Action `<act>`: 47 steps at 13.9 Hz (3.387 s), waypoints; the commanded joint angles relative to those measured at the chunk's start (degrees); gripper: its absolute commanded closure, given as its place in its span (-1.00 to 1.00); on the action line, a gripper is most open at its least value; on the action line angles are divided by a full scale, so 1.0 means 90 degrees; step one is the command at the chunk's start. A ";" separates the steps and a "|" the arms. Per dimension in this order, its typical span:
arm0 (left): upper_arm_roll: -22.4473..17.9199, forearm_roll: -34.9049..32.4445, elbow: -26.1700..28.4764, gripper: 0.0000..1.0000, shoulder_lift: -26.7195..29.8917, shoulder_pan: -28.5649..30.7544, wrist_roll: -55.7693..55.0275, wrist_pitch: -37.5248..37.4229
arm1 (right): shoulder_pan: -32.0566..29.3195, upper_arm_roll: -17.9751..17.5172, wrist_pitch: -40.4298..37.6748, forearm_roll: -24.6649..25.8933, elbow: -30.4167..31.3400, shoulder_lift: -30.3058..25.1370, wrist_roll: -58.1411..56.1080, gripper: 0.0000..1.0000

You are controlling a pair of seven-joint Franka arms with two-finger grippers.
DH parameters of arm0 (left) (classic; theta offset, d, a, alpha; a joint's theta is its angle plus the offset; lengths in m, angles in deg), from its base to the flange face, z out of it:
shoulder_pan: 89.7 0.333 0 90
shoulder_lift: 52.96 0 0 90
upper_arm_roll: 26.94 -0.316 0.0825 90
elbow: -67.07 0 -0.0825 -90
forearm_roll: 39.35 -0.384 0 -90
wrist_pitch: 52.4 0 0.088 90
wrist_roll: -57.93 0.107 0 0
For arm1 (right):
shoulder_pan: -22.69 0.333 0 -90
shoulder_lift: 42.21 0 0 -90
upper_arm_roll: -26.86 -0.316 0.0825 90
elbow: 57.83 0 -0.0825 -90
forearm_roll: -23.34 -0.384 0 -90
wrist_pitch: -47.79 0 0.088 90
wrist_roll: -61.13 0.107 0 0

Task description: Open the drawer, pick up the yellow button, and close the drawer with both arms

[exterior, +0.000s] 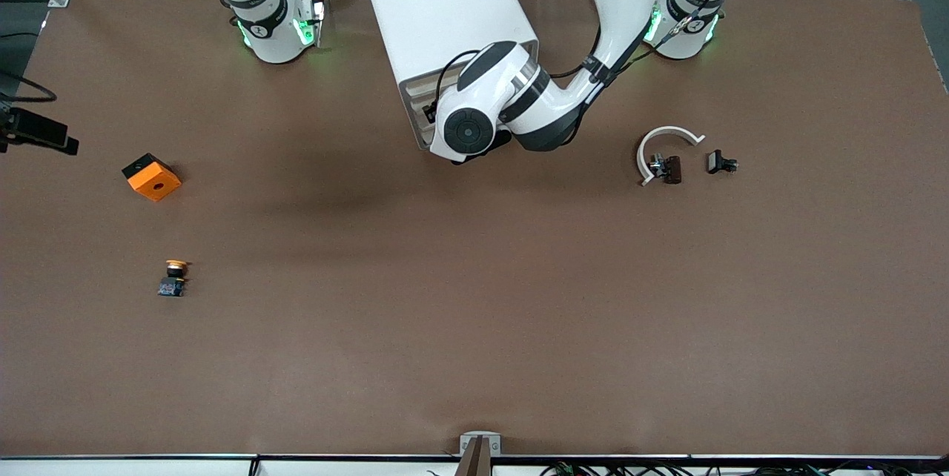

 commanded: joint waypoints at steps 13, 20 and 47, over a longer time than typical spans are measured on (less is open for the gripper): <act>-0.1778 -0.1565 -0.0612 -1.00 0.1455 0.1597 0.0801 -0.0690 | 0.0384 0.0217 0.0766 -0.0214 0.2545 -0.2076 0.0425 -1.00; -0.1739 -0.1928 -0.0505 -1.00 0.2567 0.2847 0.3622 -0.1786 | 0.0335 0.0217 0.0875 -0.0234 0.2732 -0.2214 0.0425 -1.00; -0.2080 -0.2857 0.1344 -1.00 0.4699 0.3649 0.7307 -0.0526 | 0.0286 0.0207 0.1334 -0.0234 0.2840 -0.2458 -0.0249 -1.00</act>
